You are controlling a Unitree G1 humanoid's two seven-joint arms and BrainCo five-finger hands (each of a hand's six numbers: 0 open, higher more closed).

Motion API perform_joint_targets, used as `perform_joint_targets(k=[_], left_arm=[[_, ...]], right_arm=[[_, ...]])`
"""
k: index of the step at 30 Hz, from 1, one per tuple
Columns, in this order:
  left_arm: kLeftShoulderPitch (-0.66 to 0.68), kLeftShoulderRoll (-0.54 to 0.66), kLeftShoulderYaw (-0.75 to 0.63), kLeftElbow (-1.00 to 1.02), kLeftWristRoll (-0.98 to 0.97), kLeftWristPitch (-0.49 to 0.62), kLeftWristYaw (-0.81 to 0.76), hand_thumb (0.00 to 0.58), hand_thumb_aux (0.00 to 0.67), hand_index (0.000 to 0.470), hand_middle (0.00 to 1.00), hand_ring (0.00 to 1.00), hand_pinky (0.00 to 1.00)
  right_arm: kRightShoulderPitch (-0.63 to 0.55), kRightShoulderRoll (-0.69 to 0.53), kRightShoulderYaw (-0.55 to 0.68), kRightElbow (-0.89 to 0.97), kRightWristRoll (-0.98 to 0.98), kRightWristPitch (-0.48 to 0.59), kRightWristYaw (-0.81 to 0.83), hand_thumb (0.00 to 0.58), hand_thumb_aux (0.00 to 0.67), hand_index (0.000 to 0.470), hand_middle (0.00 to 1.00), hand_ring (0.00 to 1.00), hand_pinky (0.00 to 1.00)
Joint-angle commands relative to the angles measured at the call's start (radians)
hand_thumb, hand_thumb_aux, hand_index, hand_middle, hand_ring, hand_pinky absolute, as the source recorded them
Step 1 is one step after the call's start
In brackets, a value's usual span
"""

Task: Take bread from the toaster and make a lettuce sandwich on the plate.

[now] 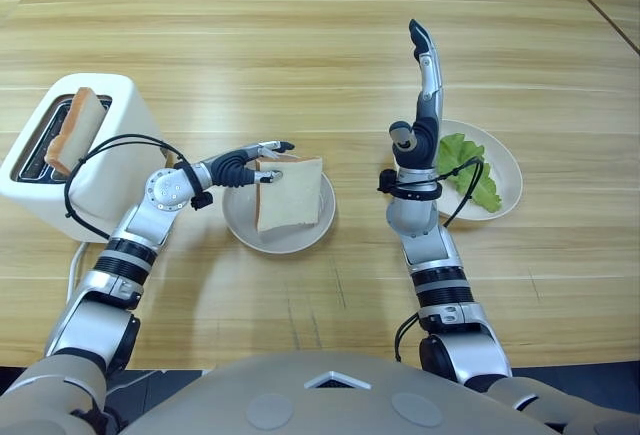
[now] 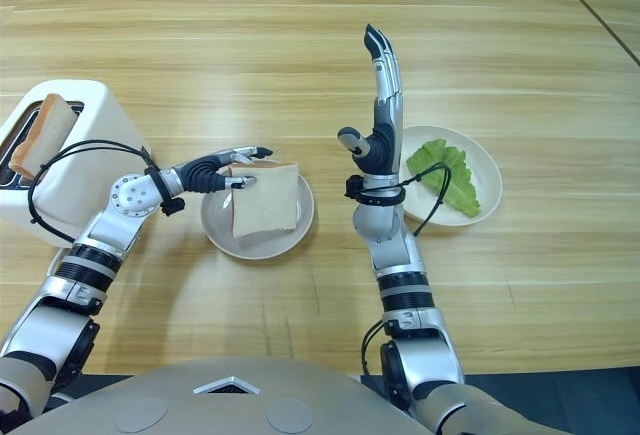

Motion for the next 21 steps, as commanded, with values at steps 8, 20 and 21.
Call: perform_joint_targets(k=[8,20,21], left_arm=[[0.009,0.023,0.008,-0.034,0.11,0.02,0.062,0.0,0.0,0.0,0.0,0.0,0.0],[0.083,0.07,0.133,-0.328,0.223,0.131,0.225,0.0,0.0,0.0,0.0,0.0,0.0],[0.093,0.049,0.177,-0.398,0.188,0.146,0.257,0.0,0.0,0.0,0.0,0.0,0.0]], right_arm=[[-0.014,-0.029,-0.005,0.009,-0.012,-0.002,-0.007,0.0,0.0,0.0,0.0,0.0,0.0],[-0.034,-0.247,-0.092,0.062,-0.199,0.161,-0.071,0.0,0.0,0.0,0.0,0.0,0.0],[-0.043,-0.302,-0.079,0.104,-0.278,0.236,-0.084,0.0,0.0,0.0,0.0,0.0,0.0]])
